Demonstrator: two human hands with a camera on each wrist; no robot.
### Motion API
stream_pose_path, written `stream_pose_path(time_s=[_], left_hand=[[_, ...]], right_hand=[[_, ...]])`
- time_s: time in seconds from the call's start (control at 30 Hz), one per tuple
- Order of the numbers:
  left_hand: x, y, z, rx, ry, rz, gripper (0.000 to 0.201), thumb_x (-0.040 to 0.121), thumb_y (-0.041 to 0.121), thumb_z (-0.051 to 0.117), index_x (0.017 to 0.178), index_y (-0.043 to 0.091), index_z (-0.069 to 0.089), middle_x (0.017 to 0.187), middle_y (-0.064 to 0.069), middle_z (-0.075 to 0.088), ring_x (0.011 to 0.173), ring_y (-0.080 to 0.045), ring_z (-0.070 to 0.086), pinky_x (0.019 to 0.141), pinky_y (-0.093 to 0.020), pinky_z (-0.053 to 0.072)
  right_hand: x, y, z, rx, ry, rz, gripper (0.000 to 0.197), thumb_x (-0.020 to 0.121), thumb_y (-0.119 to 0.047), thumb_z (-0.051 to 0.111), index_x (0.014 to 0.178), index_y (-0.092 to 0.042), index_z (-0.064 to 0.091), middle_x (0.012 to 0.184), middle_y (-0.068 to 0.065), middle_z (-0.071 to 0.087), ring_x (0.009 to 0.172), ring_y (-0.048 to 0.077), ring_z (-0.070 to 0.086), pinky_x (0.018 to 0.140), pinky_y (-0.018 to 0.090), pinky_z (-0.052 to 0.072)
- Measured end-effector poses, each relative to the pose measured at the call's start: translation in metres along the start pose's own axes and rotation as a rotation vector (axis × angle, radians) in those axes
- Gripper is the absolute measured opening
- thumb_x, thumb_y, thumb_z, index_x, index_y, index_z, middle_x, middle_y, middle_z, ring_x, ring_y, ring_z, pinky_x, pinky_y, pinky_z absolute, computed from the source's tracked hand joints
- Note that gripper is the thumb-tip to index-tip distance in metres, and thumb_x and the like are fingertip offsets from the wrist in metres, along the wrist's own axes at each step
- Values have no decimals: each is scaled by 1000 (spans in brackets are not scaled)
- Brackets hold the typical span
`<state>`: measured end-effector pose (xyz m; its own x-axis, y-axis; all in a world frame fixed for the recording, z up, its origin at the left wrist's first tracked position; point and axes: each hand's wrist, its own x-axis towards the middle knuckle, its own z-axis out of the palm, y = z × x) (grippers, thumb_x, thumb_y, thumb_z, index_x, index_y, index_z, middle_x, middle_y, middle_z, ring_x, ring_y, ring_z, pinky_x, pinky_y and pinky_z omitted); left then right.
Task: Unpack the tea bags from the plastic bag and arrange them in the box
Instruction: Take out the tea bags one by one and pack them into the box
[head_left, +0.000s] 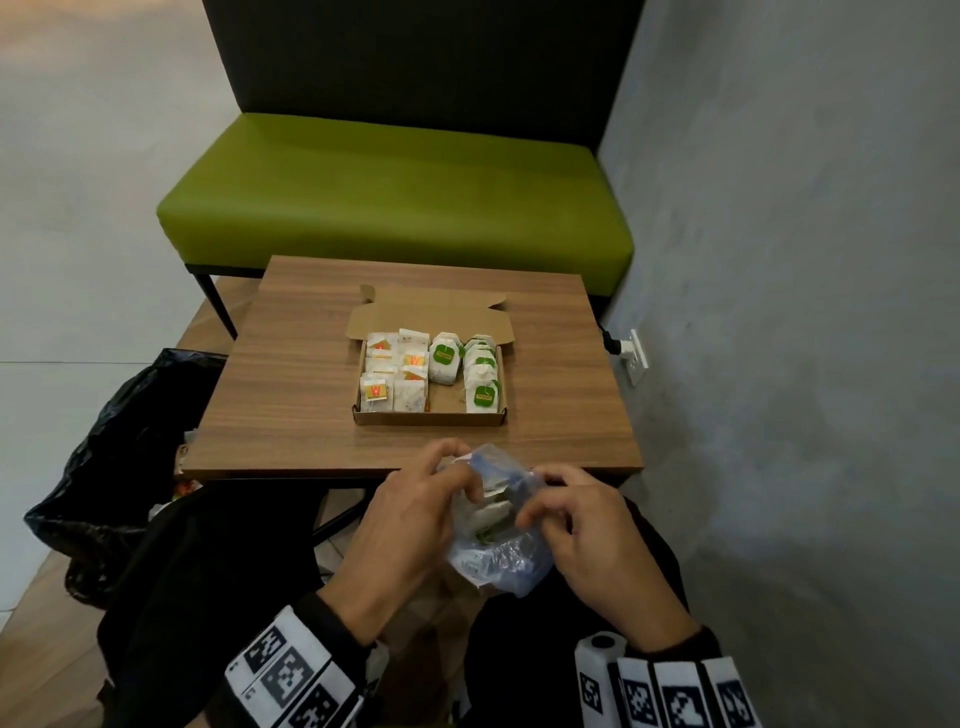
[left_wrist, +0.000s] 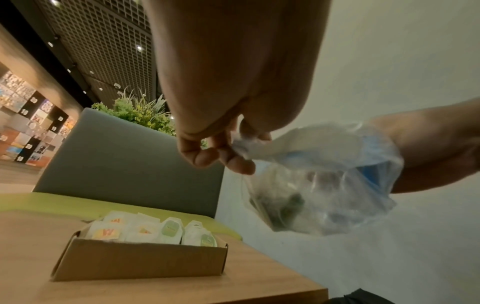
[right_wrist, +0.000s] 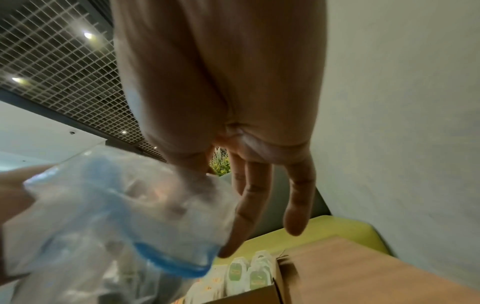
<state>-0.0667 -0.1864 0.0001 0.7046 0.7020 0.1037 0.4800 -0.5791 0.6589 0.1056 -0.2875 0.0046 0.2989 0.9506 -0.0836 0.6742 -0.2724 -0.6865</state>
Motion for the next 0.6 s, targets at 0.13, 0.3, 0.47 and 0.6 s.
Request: stream_pose_path(time_s=[0.13, 0.3, 0.47, 0.6], left_hand=[[0, 5, -7, 38, -97, -31, 30, 94, 32, 55, 124, 35, 56, 135, 20, 42, 119, -2, 47, 108, -32, 41], [0, 8, -13, 46, -130, -40, 63, 84, 35, 70, 140, 28, 40, 135, 19, 43, 119, 3, 38, 107, -9, 22], [5, 8, -17, 73, -100, 6, 73, 76, 43, 75, 139, 25, 42, 132, 15, 48, 119, 1, 44, 93, -1, 24], [2, 12, -18, 92, -169, 25, 83, 74, 50, 77, 142, 26, 36, 135, 16, 43, 125, -3, 41, 90, 2, 20]], right_hand=[[0, 0, 0, -153, -48, 83, 25, 92, -14, 60, 97, -33, 76, 138, -13, 48, 124, 13, 51, 104, 31, 45], [0, -6, -1, -142, 12, -31, 31, 84, -24, 68, 110, -41, 66, 148, -18, 38, 127, 10, 48, 108, 40, 40], [-1, -14, -9, -58, -24, -224, 53, 73, -59, 67, 123, -48, 56, 155, -20, 23, 127, -5, 41, 109, 47, 38], [7, -19, -17, -126, -166, -242, 67, 69, -71, 64, 131, -52, 49, 158, -24, 15, 126, -10, 33, 115, 48, 30]])
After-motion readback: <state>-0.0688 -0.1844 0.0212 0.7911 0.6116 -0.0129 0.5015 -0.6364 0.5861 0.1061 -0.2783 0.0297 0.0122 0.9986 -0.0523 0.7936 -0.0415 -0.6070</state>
